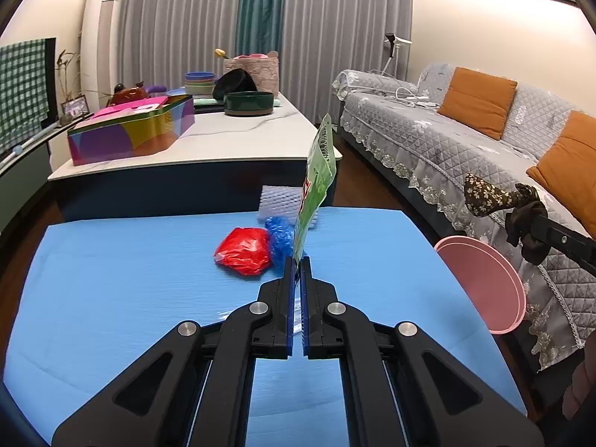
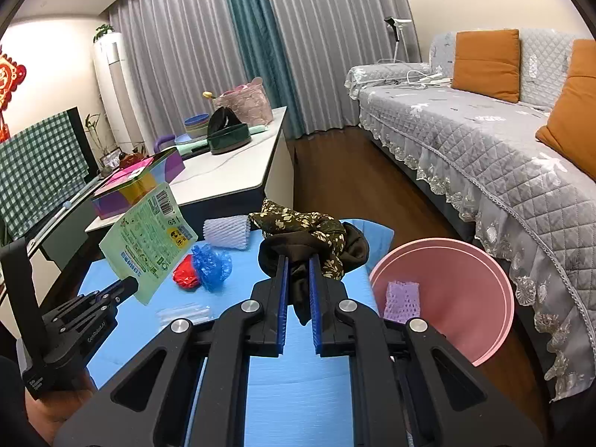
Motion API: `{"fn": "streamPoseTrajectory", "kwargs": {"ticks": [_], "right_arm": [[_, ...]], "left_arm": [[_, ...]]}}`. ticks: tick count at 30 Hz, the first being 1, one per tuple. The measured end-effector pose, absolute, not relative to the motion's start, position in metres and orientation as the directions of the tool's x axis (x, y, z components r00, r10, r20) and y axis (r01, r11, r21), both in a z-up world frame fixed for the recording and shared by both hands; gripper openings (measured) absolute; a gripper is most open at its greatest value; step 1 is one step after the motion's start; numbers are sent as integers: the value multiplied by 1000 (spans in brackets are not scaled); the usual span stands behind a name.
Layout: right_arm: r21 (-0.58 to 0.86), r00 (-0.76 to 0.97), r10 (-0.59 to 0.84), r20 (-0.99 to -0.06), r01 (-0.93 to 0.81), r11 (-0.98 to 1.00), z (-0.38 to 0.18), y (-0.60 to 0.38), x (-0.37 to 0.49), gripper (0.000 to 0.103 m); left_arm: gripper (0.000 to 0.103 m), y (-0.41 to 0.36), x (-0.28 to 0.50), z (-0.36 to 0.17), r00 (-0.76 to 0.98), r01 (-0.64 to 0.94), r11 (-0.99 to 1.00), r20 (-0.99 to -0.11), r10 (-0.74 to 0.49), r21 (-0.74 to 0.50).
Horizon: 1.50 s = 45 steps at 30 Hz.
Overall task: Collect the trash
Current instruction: 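Carry the green snack bag and dark scrunchie over the pink bin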
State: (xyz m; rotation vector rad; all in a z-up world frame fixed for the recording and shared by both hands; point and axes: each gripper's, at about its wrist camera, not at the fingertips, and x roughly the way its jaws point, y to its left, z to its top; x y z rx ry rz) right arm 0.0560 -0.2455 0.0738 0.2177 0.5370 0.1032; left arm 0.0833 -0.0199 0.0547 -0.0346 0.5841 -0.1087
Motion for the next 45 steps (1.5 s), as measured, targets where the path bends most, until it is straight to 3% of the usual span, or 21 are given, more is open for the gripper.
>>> {"fn": "streamPoseTrajectory", "kwargs": {"ticks": [45], "right_arm": [[229, 868, 48, -495, 77, 970, 68, -290, 58, 11]], "left_arm": [[3, -65, 99, 43, 806, 185, 980, -559, -192, -69]]}}
